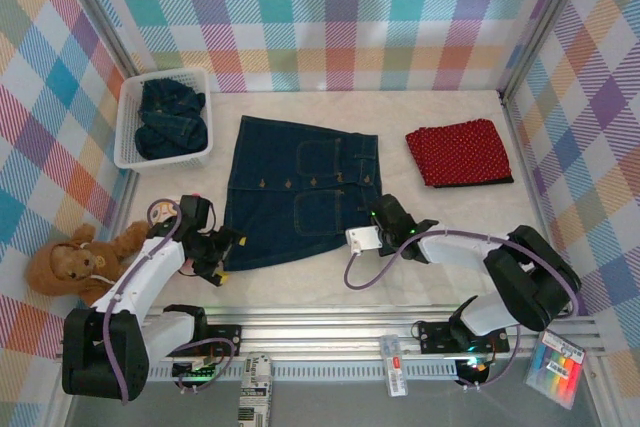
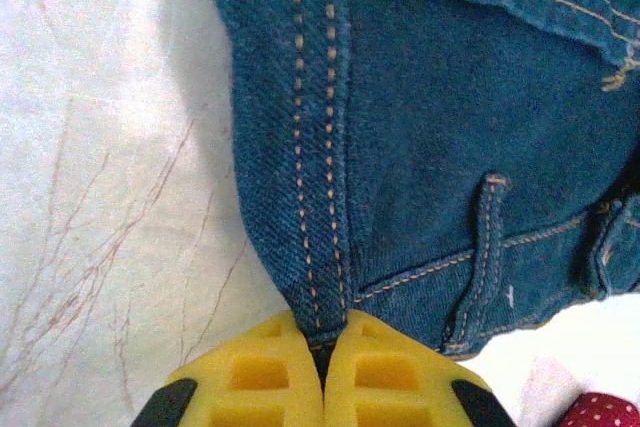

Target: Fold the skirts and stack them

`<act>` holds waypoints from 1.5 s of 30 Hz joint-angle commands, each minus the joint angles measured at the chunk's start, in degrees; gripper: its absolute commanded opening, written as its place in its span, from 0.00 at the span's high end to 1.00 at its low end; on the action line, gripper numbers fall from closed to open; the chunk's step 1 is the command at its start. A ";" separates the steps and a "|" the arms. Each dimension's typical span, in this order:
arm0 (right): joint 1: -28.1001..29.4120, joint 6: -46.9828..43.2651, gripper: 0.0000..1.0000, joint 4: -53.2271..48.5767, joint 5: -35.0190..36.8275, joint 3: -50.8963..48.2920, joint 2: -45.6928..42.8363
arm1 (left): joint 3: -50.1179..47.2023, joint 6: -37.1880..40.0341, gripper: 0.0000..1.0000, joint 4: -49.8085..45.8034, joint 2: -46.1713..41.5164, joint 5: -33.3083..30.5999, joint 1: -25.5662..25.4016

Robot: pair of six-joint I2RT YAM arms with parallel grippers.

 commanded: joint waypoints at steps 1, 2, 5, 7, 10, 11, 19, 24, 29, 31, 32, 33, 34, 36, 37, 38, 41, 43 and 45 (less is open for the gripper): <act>-0.09 0.37 1.00 -4.10 -2.27 1.49 -1.82 | -1.18 -2.13 0.20 1.53 -0.51 -1.61 -0.66; -0.14 0.66 1.00 -4.72 -2.57 1.67 -1.88 | -1.18 -2.40 0.21 1.47 -0.40 -1.76 -0.71; -0.08 1.09 1.00 -5.17 -2.81 1.91 -1.84 | -0.77 -2.86 0.23 -0.29 -0.76 -3.23 -1.37; -0.16 1.19 1.00 -5.50 -2.81 2.05 -1.84 | -0.74 -3.03 0.23 -2.20 -1.29 -4.45 -1.81; -0.08 1.43 1.00 -5.93 -2.90 2.29 -1.87 | -2.55 -5.16 0.22 -3.58 -2.56 -5.59 -3.51; -0.09 1.53 1.00 -6.09 -2.90 2.40 -1.84 | -3.68 -6.30 0.22 -2.79 -3.00 -5.57 -4.15; -0.04 2.14 1.00 -6.46 -2.98 2.47 -1.95 | -6.27 -9.64 0.37 5.85 -5.68 -13.24 -6.01; 0.00 2.47 1.00 -6.61 -2.98 2.47 -2.19 | -8.61 -10.03 0.45 10.92 -6.14 -14.36 -6.32; 0.04 2.85 1.00 -7.26 -3.05 2.64 -2.54 | -9.42 -10.86 0.52 12.05 -5.09 -13.33 -6.50; 0.06 2.95 1.00 -7.51 -3.07 2.73 -2.64 | -9.36 -11.06 0.52 11.13 -5.25 -13.29 -6.76; 0.09 3.10 1.00 -7.51 -3.07 2.82 -2.50 | -9.36 -11.27 0.52 10.40 -5.49 -13.15 -6.81; 0.15 3.08 1.00 -7.58 -3.07 2.83 -2.54 | -9.40 -11.45 0.50 9.97 -5.63 -12.79 -6.85; 0.15 3.21 1.00 -7.66 -3.07 2.82 -2.54 | -9.52 -11.60 0.48 9.59 -5.65 -12.49 -6.94; 0.18 3.20 1.00 -7.86 -2.98 2.94 -2.46 | -9.71 -11.91 0.45 8.60 -5.69 -11.56 -7.20; 0.19 3.21 1.00 -7.82 -2.98 2.93 -2.46 | -9.76 -12.00 0.45 8.24 -5.62 -11.18 -7.29; 0.18 3.21 1.00 -7.90 -2.92 3.05 -2.46 | -9.86 -12.09 0.45 8.05 -5.66 -10.80 -7.29; 0.25 3.21 1.00 -8.05 -2.98 3.08 -2.41 | -9.46 -11.85 0.47 7.28 -5.51 -10.08 -7.32; 0.27 3.28 1.00 -8.31 -2.90 3.09 -2.54 | -8.81 -11.61 0.51 6.40 -5.26 -9.71 -7.38; 0.27 3.50 1.00 -8.50 -2.85 3.18 -2.77 | -8.35 -11.30 0.53 5.47 -4.86 -9.53 -7.47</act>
